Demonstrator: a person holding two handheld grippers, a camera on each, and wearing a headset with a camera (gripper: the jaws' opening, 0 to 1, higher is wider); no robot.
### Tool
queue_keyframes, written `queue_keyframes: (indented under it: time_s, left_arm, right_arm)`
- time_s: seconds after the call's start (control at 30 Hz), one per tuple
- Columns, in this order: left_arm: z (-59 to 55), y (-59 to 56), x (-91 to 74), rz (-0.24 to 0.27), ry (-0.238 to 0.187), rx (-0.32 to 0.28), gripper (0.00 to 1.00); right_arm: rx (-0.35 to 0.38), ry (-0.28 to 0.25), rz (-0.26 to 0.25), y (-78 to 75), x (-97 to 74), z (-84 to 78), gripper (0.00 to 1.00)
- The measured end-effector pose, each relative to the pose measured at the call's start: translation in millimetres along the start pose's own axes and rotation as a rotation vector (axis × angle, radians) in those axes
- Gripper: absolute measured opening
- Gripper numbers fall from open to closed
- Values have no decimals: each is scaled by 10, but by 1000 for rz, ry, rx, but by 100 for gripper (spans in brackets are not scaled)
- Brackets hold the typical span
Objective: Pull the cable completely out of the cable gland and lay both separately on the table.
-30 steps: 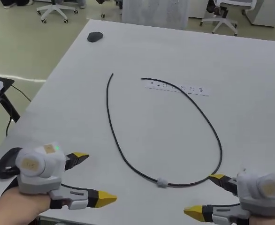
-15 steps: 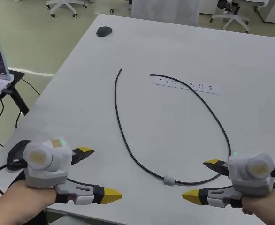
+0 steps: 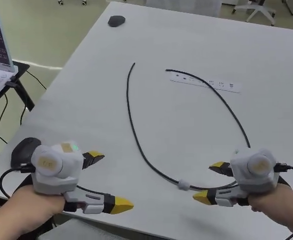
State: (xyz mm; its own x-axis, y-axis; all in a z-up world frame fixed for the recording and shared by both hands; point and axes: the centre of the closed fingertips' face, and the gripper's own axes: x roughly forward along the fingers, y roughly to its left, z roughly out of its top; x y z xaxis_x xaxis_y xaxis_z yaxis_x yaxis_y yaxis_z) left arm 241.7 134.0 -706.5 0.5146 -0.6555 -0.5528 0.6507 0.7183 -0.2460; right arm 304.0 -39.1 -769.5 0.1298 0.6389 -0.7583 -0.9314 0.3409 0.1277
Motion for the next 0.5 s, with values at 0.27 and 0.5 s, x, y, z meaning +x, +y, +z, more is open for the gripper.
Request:
queue_keyframes:
  time_s: [0.27, 0.5]
  left_arm:
    - [11, -27, 13, -11, 7, 8, 95]
    - [-16, -45, 6, -11, 15, 5, 94]
  right_arm:
    - [-71, 87, 21, -10, 230, -105, 51]
    - [-116, 117, 41, 46, 339, -146, 43]
